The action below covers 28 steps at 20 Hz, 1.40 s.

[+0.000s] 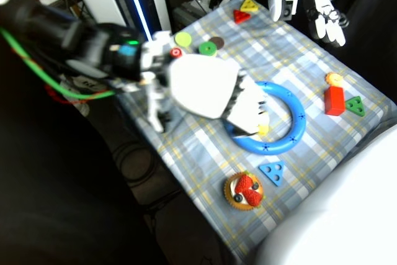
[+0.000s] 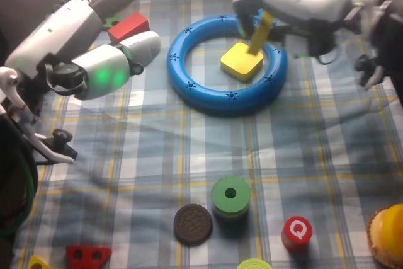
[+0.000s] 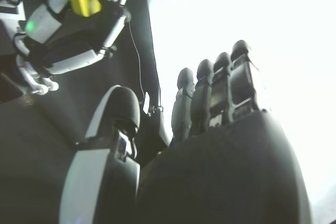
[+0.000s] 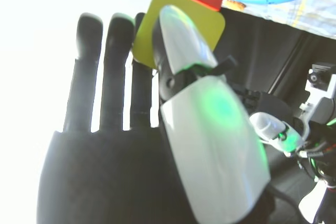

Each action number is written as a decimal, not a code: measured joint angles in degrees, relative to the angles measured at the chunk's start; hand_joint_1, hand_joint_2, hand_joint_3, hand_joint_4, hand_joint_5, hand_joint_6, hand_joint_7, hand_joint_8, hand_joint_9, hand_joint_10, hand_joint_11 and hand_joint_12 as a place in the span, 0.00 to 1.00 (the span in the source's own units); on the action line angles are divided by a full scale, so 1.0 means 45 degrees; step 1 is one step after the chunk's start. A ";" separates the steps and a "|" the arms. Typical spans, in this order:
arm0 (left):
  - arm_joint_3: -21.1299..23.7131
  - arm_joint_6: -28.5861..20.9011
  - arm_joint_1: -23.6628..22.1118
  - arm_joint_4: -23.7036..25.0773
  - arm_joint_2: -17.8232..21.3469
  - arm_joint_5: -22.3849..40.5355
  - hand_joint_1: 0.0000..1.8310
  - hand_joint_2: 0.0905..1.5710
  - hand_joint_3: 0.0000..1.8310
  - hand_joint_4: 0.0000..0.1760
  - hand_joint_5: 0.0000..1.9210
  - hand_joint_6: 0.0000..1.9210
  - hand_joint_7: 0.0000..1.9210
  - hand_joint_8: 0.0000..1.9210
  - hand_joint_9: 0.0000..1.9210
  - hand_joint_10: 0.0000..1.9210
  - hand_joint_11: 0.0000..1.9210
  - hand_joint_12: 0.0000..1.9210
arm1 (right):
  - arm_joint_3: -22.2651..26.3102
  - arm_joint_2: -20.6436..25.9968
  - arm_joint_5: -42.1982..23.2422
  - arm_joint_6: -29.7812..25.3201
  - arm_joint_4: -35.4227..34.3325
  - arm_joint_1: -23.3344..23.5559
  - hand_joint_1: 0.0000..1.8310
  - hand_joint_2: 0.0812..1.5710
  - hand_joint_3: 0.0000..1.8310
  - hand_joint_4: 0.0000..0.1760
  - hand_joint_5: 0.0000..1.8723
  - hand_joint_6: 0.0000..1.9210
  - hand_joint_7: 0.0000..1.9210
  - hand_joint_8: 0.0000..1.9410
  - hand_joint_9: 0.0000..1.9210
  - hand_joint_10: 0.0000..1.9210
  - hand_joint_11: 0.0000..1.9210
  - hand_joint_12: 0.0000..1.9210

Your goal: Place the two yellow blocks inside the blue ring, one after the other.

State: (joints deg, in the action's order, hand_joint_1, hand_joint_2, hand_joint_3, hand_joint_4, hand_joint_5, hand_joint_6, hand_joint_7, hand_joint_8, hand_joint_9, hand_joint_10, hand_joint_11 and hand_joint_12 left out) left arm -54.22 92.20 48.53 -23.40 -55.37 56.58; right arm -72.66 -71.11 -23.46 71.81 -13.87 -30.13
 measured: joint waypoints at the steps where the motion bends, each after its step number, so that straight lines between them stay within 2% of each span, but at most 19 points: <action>1: 0.0000 0.0000 0.0058 -0.0063 -0.0024 -0.0029 0.25 0.89 0.00 0.07 0.11 0.00 0.05 0.00 0.02 0.00 0.00 0.06 | -0.0233 -0.0296 0.0296 0.0000 -0.0010 0.0078 0.71 0.80 0.00 0.00 0.34 0.73 0.37 0.73 0.34 0.85 0.26 0.86; 3: 0.0000 -0.0005 0.0073 -0.0248 -0.0024 -0.0053 0.25 0.89 0.00 0.09 0.10 0.00 0.05 0.00 0.02 0.00 0.00 0.10 | -0.0466 -0.0578 0.0631 0.0005 0.0000 0.0131 0.63 0.81 0.00 0.00 0.31 0.75 0.40 0.77 0.29 0.69 0.18 0.90; 4: 0.0000 -0.0034 0.0073 -0.0248 -0.0024 0.0005 0.27 0.89 0.00 0.11 0.10 0.00 0.05 0.00 0.01 0.00 0.00 0.07 | -0.0461 -0.0578 0.0695 -0.0005 0.0010 0.0131 0.67 0.83 0.00 0.00 0.19 0.44 0.33 0.81 0.20 0.67 0.08 0.92; 5: 0.0000 -0.0058 0.0073 -0.0248 -0.0024 0.0010 0.28 0.89 0.00 0.10 0.10 0.00 0.05 0.00 0.01 0.00 0.00 0.06 | -0.0461 -0.0573 0.0719 0.0000 -0.0010 0.0131 0.55 0.81 0.00 0.00 0.16 0.23 0.18 0.49 0.14 0.61 0.02 0.87; 6: 0.0000 -0.0146 0.0073 -0.0233 -0.0024 0.0015 0.30 0.89 0.00 0.03 0.11 0.00 0.04 0.00 0.01 0.00 0.00 0.05 | -0.0457 -0.0539 0.0758 0.0005 -0.0010 0.0131 0.45 0.80 0.00 0.13 0.06 0.08 0.11 0.22 0.06 0.41 0.00 0.68; 7: 0.0000 -0.0189 0.0073 -0.0228 -0.0024 0.0015 0.31 0.89 0.00 0.00 0.11 0.00 0.04 0.00 0.00 0.00 0.00 0.05 | -0.0393 -0.0495 0.0763 0.0019 -0.0019 0.0160 0.41 0.81 0.00 0.22 0.03 0.03 0.11 0.09 0.05 0.30 0.00 0.59; 11: 0.0005 -0.0393 0.0146 -0.0151 -0.0015 0.0170 0.32 0.89 0.00 0.00 0.11 0.00 0.04 0.00 0.00 0.00 0.00 0.04 | 0.0597 0.0073 0.0554 0.0005 0.0044 0.0296 0.40 0.81 0.00 0.24 0.03 0.00 0.13 0.00 0.08 0.20 0.00 0.55; 12: 0.0107 -0.0437 0.0233 -0.0219 0.0073 0.0214 0.30 0.90 0.00 0.01 0.11 0.00 0.03 0.00 0.00 0.00 0.00 0.07 | 0.1078 0.0544 0.0408 0.0005 0.0068 0.0291 0.35 0.81 0.00 0.29 0.00 0.00 0.03 0.00 0.02 0.17 0.00 0.45; 14: 0.0160 -0.0505 0.0257 -0.0204 0.0165 0.0374 0.31 0.89 0.00 0.05 0.10 0.00 0.03 0.00 0.00 0.00 0.00 0.04 | 0.1758 0.1491 -0.0087 0.0010 0.0102 0.0287 0.32 0.80 0.00 0.22 0.00 0.00 0.00 0.00 0.00 0.14 0.00 0.54; 15: 0.0160 -0.0578 0.0321 -0.0194 0.0199 0.0500 0.31 0.89 0.00 0.03 0.10 0.00 0.03 0.00 0.00 0.00 0.00 0.03 | 0.2064 0.1904 -0.0563 0.0010 0.0087 0.0204 0.29 0.80 0.00 0.25 0.00 0.00 0.00 0.00 0.00 0.03 0.00 0.48; 17: 0.0253 -0.0860 0.0471 -0.0097 0.0306 0.0743 0.30 0.89 0.00 0.00 0.11 0.00 0.04 0.00 0.01 0.00 0.00 0.00 | 0.2725 0.2803 -0.1549 0.0019 0.0131 -0.0194 0.28 0.81 0.00 0.36 0.00 0.00 0.00 0.00 0.00 0.00 0.00 0.20; 19: 0.0301 -0.1355 0.0675 0.0019 0.0374 0.0952 0.28 0.89 0.00 0.07 0.10 0.00 0.04 0.00 0.01 0.00 0.00 0.00 | 0.3492 0.3609 -0.2322 0.0015 0.0131 -0.0860 0.24 0.81 0.00 0.53 0.00 0.00 0.00 0.00 0.03 0.02 0.00 0.37; 20: 0.0316 -0.1705 0.0816 0.0160 0.0476 0.1180 0.25 0.89 0.00 0.17 0.08 0.00 0.04 0.00 0.00 0.00 0.00 0.00 | 0.3963 0.4099 -0.2754 0.0005 0.0199 -0.1311 0.21 0.81 0.00 0.47 0.00 0.00 0.00 0.00 0.05 0.03 0.00 0.53; 22: 0.0316 -0.2093 0.0991 0.0151 0.0607 0.1642 0.24 0.89 0.00 0.18 0.08 0.00 0.04 0.00 0.00 0.00 0.00 0.00 | 0.4469 0.4891 -0.3701 -0.0141 0.0369 -0.1987 0.22 0.81 0.00 0.44 0.00 0.00 0.00 0.00 0.06 0.04 0.00 0.57; 23: 0.0316 -0.2351 0.1069 0.0102 0.0680 0.1875 0.28 0.90 0.00 0.10 0.08 0.00 0.04 0.00 0.01 0.00 0.02 0.01 | 0.4600 0.5197 -0.4294 -0.0398 0.0282 -0.2297 0.20 0.82 0.00 0.49 0.00 0.00 0.00 0.00 0.02 0.01 0.00 0.22; 24: 0.0311 -0.2749 0.1151 0.0087 0.0729 0.2074 0.33 0.89 0.00 0.09 0.08 0.00 0.05 0.00 0.02 0.01 0.00 0.13 | 0.4750 0.5527 -0.4750 -0.0641 0.0141 -0.2589 0.23 0.81 0.00 0.49 0.00 0.00 0.00 0.00 0.02 0.01 0.00 0.10; 26: 0.0107 -0.3657 0.1345 0.0209 0.0753 0.2341 0.32 0.89 0.00 0.22 0.06 0.01 0.06 0.00 0.03 0.00 0.00 0.03 | 0.5032 0.6023 -0.5751 -0.0976 0.0087 -0.3220 0.19 0.81 0.00 0.48 0.00 0.00 0.00 0.00 0.02 0.00 0.00 0.22; 27: -0.0058 -0.4318 0.1511 0.0301 0.0753 0.2482 0.30 0.90 0.00 0.39 0.05 0.00 0.03 0.00 0.00 0.00 0.00 0.00 | 0.5207 0.6183 -0.6261 -0.1069 0.0073 -0.3551 0.26 0.82 0.00 0.30 0.00 0.00 0.00 0.00 0.00 0.00 0.00 0.05; 28: -0.0121 -0.4590 0.1598 0.0296 0.0753 0.2589 0.30 0.90 0.00 0.39 0.05 0.00 0.03 0.00 0.00 0.00 0.00 0.00 | 0.5314 0.6246 -0.6577 -0.1117 0.0024 -0.3701 0.26 0.82 0.00 0.30 0.00 0.00 0.00 0.00 0.00 0.00 0.00 0.05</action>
State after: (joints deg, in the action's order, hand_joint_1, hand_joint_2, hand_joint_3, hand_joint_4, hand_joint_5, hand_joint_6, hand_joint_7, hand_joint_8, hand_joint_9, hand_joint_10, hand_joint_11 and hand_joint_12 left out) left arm -54.76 71.55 55.72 -22.06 -51.99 68.23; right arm -48.75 -43.00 -53.06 66.78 -13.76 -46.78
